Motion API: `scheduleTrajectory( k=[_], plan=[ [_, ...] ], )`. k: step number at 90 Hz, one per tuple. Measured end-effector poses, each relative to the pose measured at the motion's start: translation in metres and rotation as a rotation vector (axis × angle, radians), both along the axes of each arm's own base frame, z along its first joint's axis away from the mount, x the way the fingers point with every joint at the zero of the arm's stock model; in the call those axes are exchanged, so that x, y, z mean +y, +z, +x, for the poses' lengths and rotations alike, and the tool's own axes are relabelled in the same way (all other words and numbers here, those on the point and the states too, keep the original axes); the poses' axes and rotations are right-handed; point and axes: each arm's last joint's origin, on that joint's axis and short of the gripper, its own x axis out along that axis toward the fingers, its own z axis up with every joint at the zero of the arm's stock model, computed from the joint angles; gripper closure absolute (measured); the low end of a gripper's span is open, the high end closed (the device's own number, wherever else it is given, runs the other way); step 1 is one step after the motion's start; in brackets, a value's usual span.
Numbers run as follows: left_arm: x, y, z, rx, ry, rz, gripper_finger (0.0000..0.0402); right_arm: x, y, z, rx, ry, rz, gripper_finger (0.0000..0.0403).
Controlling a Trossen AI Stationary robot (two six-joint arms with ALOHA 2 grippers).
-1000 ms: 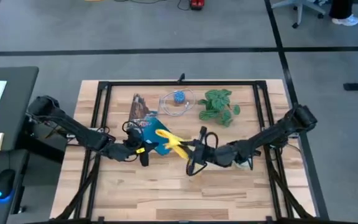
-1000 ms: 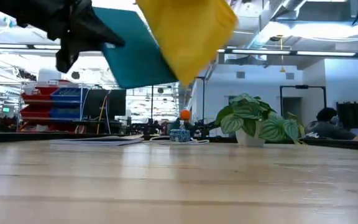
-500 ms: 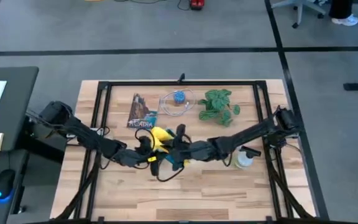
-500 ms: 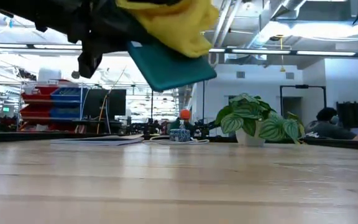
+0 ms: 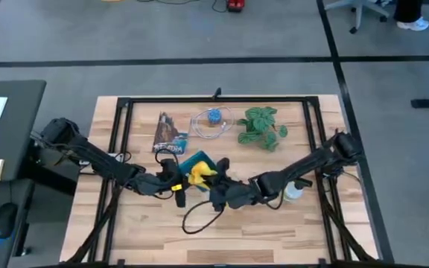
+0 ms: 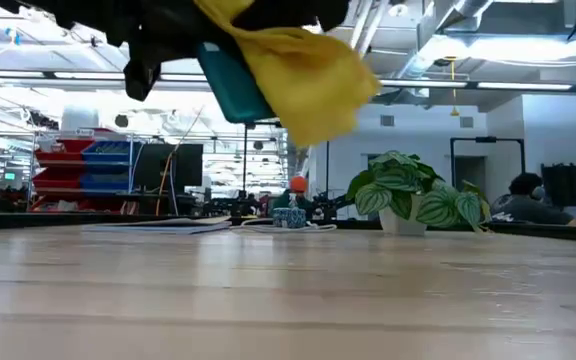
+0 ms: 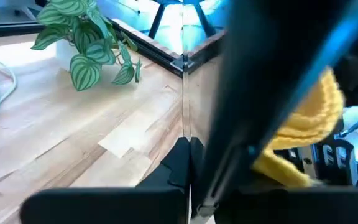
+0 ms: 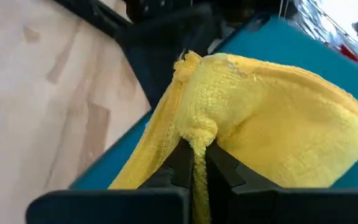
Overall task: Apply microfiber cloth
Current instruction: Wipe the blue tablet with the microfiber cloth
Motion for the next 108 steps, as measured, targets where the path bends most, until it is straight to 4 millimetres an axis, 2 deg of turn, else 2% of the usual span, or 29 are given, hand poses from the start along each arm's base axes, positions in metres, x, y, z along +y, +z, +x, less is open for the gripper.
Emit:
scheduleTrajectory(
  k=[20,34,47,60,77,108],
  plan=[
    [-0.002,0.000,0.003,-0.028,0.007,-0.056,0.0393,-0.005,0.025,0.010,-0.159,-0.010,-0.128,0.0401],
    [-0.003,0.000,0.003,-0.027,0.004,-0.060,0.0393,-0.016,0.039,0.017,-0.195,-0.060,-0.152,0.0401],
    [-0.003,0.000,0.003,-0.024,0.003,-0.053,0.0393,-0.019,0.048,0.018,-0.210,-0.112,-0.173,0.0401],
    [-0.005,-0.001,0.000,-0.009,0.008,-0.013,0.0393,-0.009,0.039,0.011,-0.126,-0.160,-0.187,0.0402],
    [-0.003,0.006,-0.003,-0.033,0.043,0.027,0.0393,0.010,0.018,-0.005,-0.031,-0.176,-0.090,0.0402],
    [-0.003,0.018,-0.003,-0.116,0.064,0.070,0.0393,0.025,-0.002,-0.015,-0.020,-0.125,0.059,0.0402]
  ],
)
